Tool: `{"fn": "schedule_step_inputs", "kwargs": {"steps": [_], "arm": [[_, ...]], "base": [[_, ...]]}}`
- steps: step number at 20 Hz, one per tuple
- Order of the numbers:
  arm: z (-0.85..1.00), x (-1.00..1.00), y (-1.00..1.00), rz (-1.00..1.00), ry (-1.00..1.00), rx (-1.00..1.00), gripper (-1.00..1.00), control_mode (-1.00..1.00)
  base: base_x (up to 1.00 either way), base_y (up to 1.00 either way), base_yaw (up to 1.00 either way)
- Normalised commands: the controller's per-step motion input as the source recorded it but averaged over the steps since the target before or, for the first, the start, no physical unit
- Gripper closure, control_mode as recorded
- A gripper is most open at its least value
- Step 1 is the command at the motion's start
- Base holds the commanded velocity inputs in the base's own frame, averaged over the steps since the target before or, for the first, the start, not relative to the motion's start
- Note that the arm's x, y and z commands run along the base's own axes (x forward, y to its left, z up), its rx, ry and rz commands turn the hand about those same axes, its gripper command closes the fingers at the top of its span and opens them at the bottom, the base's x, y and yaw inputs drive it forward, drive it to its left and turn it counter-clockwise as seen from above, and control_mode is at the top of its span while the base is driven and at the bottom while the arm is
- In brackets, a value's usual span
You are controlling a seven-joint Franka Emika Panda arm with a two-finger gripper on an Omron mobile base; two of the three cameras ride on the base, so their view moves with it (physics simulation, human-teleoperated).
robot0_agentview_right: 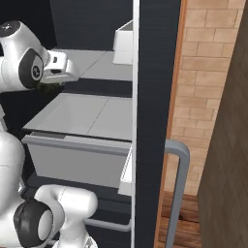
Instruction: Place one squash and one fish in each tupperware on the nearby counter, to pack two identical lunches.
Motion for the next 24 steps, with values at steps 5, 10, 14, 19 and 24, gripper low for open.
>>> {"fn": "schedule_step_inputs", "kwargs": {"steps": [5, 10, 14, 19, 24], "arm": [[-0.23, -0.71, -0.09, 0.00, -0.09, -0.01, 1.00, -1.00], [0.00, -0.68, -0.22, 0.00, -0.10, 0.00, 1.00, -1.00], [0.00, -0.04, 0.00, 0.00, -0.09, 0.00, 1.00, -1.00], [0.00, 0.19, 0.00, 0.00, -0.11, 0.00, 1.00, -1.00], [0.00, 0.01, 0.00, 0.00, 0.01, 0.00, 1.00, 1.00]], "base": [[0.00, 0.00, 0.00], [0.00, 0.00, 0.00], [0.00, 0.00, 0.00], [0.00, 0.00, 0.00], [-0.05, 0.00, 0.00]]}}
